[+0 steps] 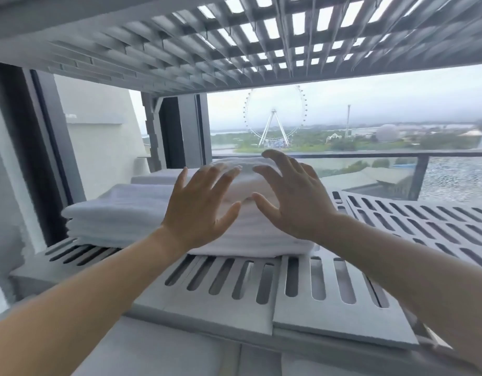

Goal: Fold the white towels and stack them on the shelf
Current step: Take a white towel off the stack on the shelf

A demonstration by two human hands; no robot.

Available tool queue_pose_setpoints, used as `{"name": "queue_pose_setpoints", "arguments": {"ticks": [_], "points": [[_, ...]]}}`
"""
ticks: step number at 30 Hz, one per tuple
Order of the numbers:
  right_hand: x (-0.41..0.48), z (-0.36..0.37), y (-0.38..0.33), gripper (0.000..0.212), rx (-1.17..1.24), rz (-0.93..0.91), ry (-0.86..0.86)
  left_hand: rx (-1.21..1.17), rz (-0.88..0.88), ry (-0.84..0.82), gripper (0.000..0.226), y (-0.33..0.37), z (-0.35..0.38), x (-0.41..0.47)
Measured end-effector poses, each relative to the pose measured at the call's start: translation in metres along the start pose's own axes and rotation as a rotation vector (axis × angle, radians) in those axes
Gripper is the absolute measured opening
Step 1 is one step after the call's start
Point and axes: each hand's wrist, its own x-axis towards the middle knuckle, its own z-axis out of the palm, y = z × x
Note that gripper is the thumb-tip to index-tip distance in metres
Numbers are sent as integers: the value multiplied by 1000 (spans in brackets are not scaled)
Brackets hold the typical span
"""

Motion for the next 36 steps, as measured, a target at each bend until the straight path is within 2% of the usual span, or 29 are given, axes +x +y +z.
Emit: {"name": "queue_pose_setpoints", "arguments": {"ticks": [5, 9, 17, 19, 24, 26, 29, 31, 33, 36], "points": [[-1, 6, 7, 49, -61, -14, -50, -34, 45, -33, 60, -5, 15, 7], [4, 15, 11, 64, -94, -9, -114, -57, 47, -73, 63, -11, 26, 13], [6, 26, 27, 74, -108, -48, -250, -163, 281, -126, 68, -38, 42, 16], [7, 27, 29, 66, -69, -42, -258, -179, 327, -134, 65, -45, 42, 19], [22, 25, 31, 31, 4, -142, -111, -206, 348, -142, 68, -50, 38, 28], [31, 21, 33, 28, -14, -170, -37, -204, 342, -61, 71, -52, 33, 34], [38, 10, 34, 30, 33, -84, 102, -165, 312, 191, 67, -53, 25, 43], [35, 2, 32, 27, -28, -39, 128, -155, 311, 259, 62, -49, 26, 42], [32, 1, 23, 34, -188, -27, 22, -139, 333, 202, 61, -42, 32, 34], [31, 9, 4, 51, -280, 28, -283, -101, 276, 52, 66, -31, 41, 22]]}}
